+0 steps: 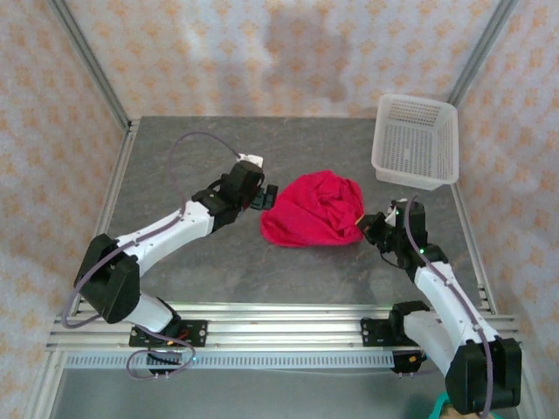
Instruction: Fold the inside-out t-shirt
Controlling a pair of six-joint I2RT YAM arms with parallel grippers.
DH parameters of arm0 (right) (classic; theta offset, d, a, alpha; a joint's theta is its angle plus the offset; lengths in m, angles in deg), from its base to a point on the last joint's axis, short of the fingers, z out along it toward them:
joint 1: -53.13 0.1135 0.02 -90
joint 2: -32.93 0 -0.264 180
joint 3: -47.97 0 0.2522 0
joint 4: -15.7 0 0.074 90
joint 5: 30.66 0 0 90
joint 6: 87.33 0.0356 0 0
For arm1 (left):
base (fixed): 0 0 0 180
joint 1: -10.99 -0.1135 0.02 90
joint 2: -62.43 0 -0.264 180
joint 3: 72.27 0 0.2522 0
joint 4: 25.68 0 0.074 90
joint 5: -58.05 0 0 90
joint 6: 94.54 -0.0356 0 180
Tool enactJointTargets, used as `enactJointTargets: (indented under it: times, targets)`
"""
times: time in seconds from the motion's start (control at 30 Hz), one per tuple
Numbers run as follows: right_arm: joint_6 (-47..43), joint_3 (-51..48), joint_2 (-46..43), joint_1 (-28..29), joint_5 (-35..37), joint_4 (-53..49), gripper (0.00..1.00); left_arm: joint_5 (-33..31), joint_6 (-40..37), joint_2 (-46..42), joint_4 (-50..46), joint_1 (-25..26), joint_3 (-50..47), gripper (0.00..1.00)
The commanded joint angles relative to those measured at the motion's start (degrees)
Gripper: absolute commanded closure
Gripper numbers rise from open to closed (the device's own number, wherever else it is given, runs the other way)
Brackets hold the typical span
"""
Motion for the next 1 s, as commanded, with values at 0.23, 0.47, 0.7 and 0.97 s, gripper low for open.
enactJointTargets:
  times: [0.23,0.47,0.7,0.97]
  targets:
    - [-3.05,-2.33,-2.85,0.20,2.39,-2.07,1.00,36.54,-0.89,14.90,-1.62,-0.02,17.04,0.00]
    - [-2.74,-2.55,-2.28,0.21,2.85,-1.02,1.00,43.13,5.40,23.72,-0.34,0.50,20.64,0.13]
    - [-2.58,-2.54,-2.37,0.22,2.62,-1.11,1.00,43.42,10.89,31.74,-0.10,1.41,25.29,0.28]
    - [-1.75,-3.49,-4.06,0.22,5.50,-3.94,1.00,39.27,10.32,33.88,-9.18,-1.21,37.14,1.00]
